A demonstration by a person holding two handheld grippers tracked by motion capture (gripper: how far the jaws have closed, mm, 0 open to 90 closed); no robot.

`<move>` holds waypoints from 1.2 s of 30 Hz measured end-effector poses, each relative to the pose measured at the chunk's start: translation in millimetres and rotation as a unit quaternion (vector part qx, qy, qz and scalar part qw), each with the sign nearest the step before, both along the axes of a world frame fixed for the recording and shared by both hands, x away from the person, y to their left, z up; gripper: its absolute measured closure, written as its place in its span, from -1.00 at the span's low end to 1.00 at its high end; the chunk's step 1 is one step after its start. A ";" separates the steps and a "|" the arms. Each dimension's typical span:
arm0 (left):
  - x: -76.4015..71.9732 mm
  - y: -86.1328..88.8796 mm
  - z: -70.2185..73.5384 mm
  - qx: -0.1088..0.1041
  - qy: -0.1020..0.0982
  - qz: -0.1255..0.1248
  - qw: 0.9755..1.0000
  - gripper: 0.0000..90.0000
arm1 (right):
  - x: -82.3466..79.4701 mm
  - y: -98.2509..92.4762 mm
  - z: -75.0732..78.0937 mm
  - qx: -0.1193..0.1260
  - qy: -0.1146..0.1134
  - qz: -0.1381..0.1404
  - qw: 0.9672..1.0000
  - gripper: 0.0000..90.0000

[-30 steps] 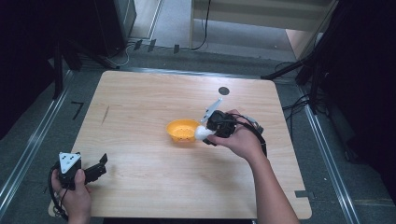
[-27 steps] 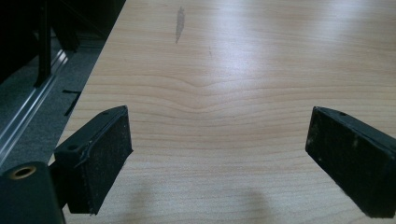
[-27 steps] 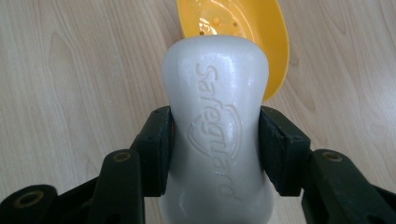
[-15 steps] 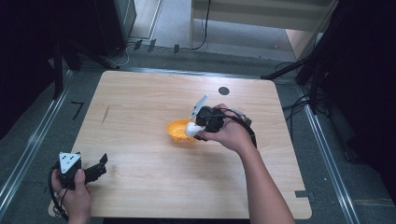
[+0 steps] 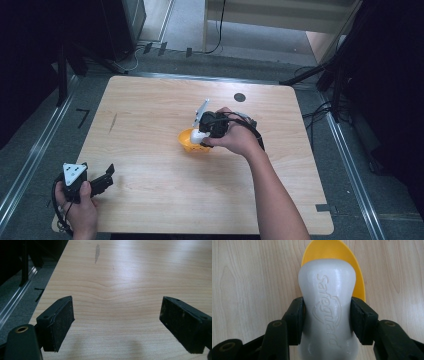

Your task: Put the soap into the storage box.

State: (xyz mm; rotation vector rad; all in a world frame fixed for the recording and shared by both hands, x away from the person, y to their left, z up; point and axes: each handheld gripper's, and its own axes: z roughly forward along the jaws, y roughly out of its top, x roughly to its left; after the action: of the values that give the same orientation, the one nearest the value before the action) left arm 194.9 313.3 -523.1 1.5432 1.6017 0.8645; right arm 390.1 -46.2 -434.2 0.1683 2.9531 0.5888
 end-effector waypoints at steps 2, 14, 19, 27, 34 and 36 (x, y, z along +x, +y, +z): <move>0.0 0.2 0.0 -0.001 -0.001 0.000 1.000 -0.72 | 1.8 3.1 -0.7 0.002 0.000 0.006 1.000 0.11; 1.4 0.2 -0.2 -0.002 0.006 -0.011 1.000 -0.84 | 13.8 21.6 -10.3 -0.007 -0.009 0.045 0.999 0.11; 1.7 -0.1 -0.2 -0.001 0.009 -0.012 1.000 -0.84 | 16.1 25.2 -15.2 -0.014 -0.009 0.052 0.999 0.11; 1.6 0.5 0.0 -0.004 0.012 -0.012 1.000 -0.84 | 20.9 22.8 -22.0 -0.019 -0.006 0.054 0.998 0.11; 2.4 0.8 -0.3 -0.004 0.014 -0.012 1.000 -0.84 | 22.1 22.3 -28.9 -0.023 0.001 0.055 0.998 0.11; 2.5 0.7 -0.4 -0.005 0.014 -0.012 1.000 -0.84 | 22.9 21.9 -31.4 -0.025 0.002 0.054 0.998 0.11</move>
State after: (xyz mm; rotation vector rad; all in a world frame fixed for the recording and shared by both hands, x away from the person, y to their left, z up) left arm 197.4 313.9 -523.5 1.5718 1.6010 0.8247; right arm 413.0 -24.3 -465.6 0.0046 2.9922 0.5273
